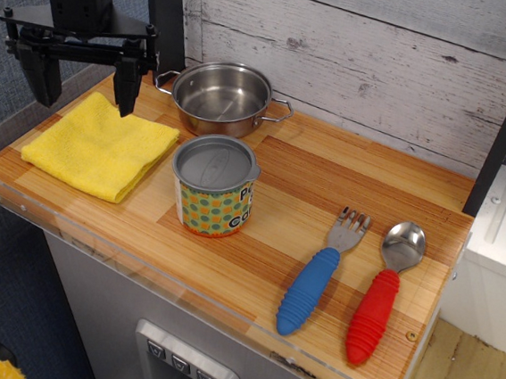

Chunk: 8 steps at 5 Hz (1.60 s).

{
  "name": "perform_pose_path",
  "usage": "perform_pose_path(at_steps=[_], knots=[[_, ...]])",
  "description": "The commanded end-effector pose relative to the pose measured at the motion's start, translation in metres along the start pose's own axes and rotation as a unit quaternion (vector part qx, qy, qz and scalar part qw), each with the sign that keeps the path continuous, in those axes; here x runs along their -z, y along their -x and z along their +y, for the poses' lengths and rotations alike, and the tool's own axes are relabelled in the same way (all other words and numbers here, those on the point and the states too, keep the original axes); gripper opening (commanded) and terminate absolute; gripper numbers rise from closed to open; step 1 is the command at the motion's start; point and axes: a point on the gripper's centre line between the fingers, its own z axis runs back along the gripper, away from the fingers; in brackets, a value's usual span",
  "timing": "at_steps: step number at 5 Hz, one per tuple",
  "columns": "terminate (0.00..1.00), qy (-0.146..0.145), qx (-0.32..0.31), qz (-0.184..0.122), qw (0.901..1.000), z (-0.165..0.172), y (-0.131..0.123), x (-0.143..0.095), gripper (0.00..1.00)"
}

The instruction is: Move the can to the right of the pot

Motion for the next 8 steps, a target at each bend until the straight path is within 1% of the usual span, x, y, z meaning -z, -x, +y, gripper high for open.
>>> perform_pose_path(at_steps=[1,2,3,4,5,6,7,8], knots=[[0.00,0.000,0.000,0.000,1.0000,0.000,0.000,0.000,1.00],[0.00,-0.007,0.124,-0.004,0.9923,0.001,0.008,0.000,1.00],[0.00,-0.002,0.246,-0.016,0.9691,-0.001,0.014,0.000,1.00],[0.00,0.020,0.363,-0.026,0.9312,-0.008,0.022,0.007,1.00],[0.00,0.039,0.475,-0.027,0.8785,-0.023,0.025,0.018,1.00],[0.00,0.026,0.530,-0.009,0.8475,-0.035,0.027,0.033,1.00],[0.00,0.017,0.548,0.008,0.8362,-0.044,0.028,0.039,1.00],[0.00,0.015,0.550,0.010,0.8347,-0.051,0.028,0.047,1.00]])
